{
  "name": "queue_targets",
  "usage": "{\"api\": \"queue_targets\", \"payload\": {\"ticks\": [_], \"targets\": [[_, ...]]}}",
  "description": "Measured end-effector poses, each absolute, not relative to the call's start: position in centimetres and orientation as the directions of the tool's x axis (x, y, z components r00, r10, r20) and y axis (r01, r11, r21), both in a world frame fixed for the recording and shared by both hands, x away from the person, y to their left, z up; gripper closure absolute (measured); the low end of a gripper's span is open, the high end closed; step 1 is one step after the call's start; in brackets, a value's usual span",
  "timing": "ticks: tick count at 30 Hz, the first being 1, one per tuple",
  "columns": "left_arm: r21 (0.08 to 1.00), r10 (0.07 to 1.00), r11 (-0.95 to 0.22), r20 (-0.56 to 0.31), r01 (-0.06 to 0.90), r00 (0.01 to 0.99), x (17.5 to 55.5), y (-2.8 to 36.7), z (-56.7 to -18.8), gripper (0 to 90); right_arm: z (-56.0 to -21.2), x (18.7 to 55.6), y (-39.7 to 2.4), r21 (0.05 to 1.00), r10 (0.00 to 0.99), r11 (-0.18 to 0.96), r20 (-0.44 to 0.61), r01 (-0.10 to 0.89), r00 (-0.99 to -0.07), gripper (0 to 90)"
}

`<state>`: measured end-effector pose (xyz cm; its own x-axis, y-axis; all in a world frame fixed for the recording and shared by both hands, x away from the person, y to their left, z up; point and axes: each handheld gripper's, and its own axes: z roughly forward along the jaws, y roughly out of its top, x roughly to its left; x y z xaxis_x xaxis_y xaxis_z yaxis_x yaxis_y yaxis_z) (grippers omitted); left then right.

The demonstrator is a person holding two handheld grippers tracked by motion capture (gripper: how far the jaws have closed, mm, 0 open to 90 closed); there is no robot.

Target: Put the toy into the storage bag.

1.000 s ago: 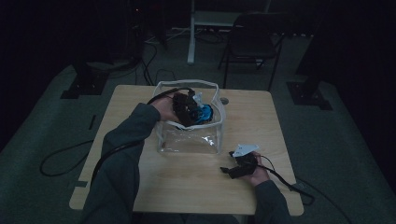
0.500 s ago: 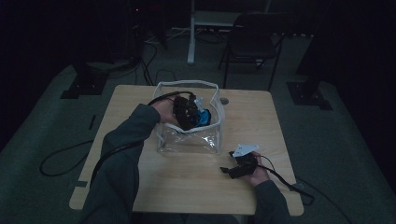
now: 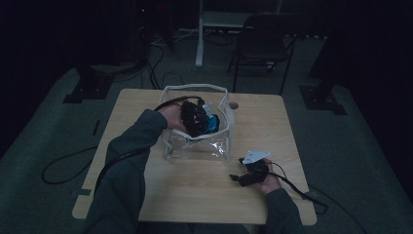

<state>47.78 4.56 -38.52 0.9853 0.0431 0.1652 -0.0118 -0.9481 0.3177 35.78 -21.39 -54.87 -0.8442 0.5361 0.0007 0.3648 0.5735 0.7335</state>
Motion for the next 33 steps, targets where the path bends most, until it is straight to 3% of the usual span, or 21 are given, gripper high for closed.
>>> {"api": "queue_targets", "payload": {"ticks": [14, 33], "targets": [[0.253, 0.003, -0.966, 0.2, -0.049, 0.98, 47.6, 2.8, -38.8, 27.9, -54.9, 35.8, -21.4, 0.733, 0.537, 0.574, 0.001, 0.366, -0.844, 19.1], [0.349, 0.011, -0.935, 0.205, -0.062, 0.979, 47.2, 1.4, -37.4, 27.6, -54.9, 35.8, -21.4, 0.733, 0.537, 0.573, 0.002, 0.366, -0.844, 19.1]]}}
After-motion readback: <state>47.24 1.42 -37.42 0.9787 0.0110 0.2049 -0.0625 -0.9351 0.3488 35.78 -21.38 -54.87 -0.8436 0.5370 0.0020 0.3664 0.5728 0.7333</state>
